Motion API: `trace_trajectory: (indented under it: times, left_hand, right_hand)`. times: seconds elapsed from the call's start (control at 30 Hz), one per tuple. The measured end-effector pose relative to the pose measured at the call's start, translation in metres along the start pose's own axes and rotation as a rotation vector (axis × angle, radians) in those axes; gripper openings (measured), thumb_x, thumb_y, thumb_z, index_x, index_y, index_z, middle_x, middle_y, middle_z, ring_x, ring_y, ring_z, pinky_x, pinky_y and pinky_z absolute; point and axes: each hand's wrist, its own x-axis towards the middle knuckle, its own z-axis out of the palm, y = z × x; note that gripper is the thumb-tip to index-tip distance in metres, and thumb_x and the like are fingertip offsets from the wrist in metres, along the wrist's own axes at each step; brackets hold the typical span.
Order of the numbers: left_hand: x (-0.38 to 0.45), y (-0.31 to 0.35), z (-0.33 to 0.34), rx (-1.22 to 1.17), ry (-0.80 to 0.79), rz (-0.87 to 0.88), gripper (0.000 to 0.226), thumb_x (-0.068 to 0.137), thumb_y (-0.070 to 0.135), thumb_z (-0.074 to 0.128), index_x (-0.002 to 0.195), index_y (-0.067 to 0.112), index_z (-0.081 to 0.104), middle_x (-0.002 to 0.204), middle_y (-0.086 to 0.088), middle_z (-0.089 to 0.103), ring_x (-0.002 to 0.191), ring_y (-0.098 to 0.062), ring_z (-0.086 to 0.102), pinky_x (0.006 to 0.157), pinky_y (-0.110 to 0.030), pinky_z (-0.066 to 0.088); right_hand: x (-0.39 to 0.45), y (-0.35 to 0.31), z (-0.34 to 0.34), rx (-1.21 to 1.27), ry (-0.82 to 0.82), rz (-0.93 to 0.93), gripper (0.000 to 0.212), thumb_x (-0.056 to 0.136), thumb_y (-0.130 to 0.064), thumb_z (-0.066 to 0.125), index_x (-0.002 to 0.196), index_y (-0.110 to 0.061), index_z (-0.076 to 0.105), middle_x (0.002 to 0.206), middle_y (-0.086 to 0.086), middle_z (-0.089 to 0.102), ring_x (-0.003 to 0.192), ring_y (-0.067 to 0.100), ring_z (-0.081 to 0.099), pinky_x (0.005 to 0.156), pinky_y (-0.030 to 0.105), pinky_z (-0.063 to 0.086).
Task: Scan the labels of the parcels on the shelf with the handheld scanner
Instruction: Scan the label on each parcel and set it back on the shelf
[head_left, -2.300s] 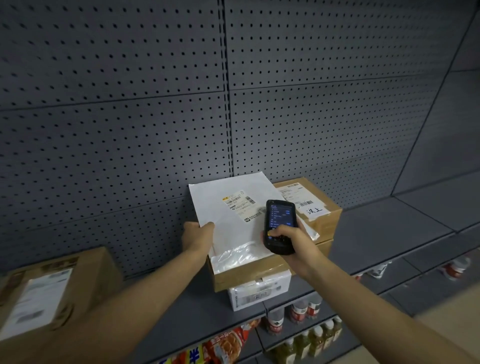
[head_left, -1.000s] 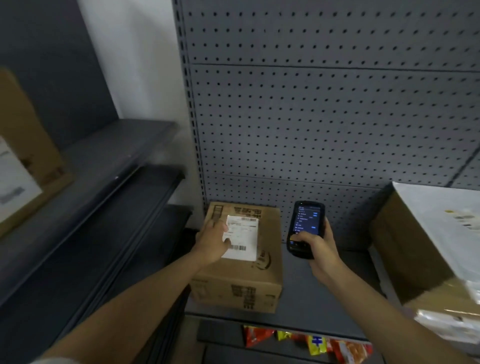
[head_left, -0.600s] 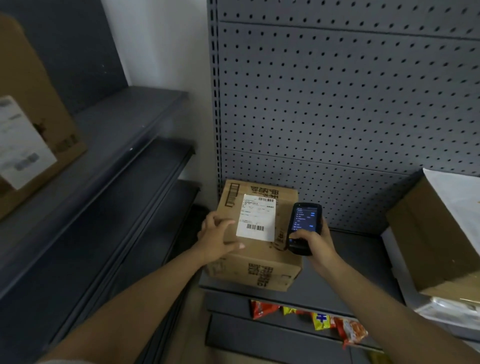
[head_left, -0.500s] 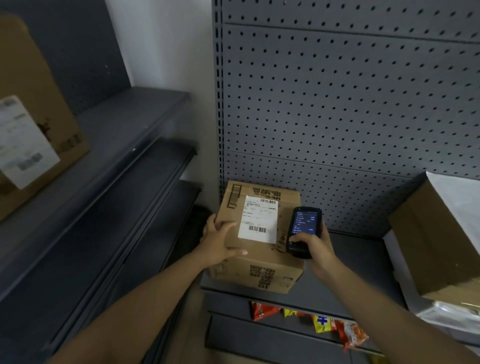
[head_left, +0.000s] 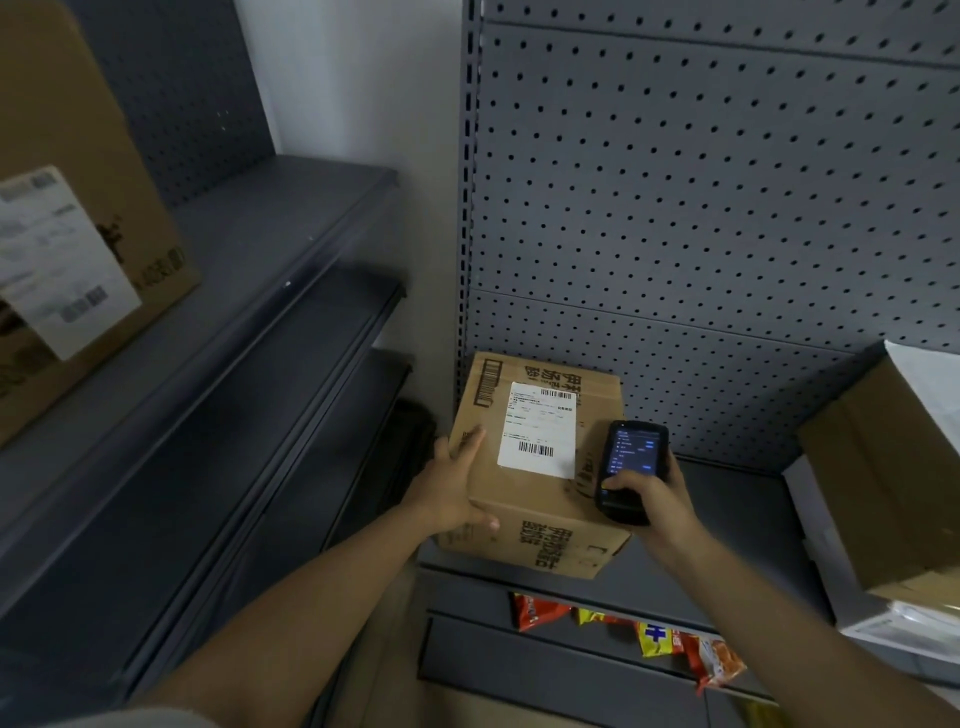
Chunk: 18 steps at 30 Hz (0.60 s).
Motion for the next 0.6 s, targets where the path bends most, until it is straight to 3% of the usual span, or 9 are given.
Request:
trace_trajectory:
  times: [0.37,0.6]
  left_hand:
    - [-0.014,-0.001,0.011,0.028,0.117,0.049,0.134,0.060,0.051,0.082,0.146,0.039,-0.020,0.152,0.002,0.000,0.136,-0.025,0.029,0.109,-0.042,0.037]
    - [-0.054,0.015,0.029,0.081,0.318,0.129,0.132,0.066,0.047,0.081,0.141,0.045,-0.028,0.155,0.007,-0.013,0.142,-0.024,0.019,0.109,-0.044,0.038]
  right_hand:
    - [-0.018,0.011,-0.005,0.044,0.009,-0.033,0.077,0.070,0.012,0.067,0.135,-0.023,0.048,0.123,0.013,0.063,0.106,0.032,0.062,0.072,0.040,0.054]
    - [-0.053,0.007,-0.024,0.027,-0.045,-0.066,0.076,0.072,0.012,0.066,0.135,-0.026,0.048,0.121,0.011,0.063,0.107,0.031,0.061,0.077,0.044,0.055]
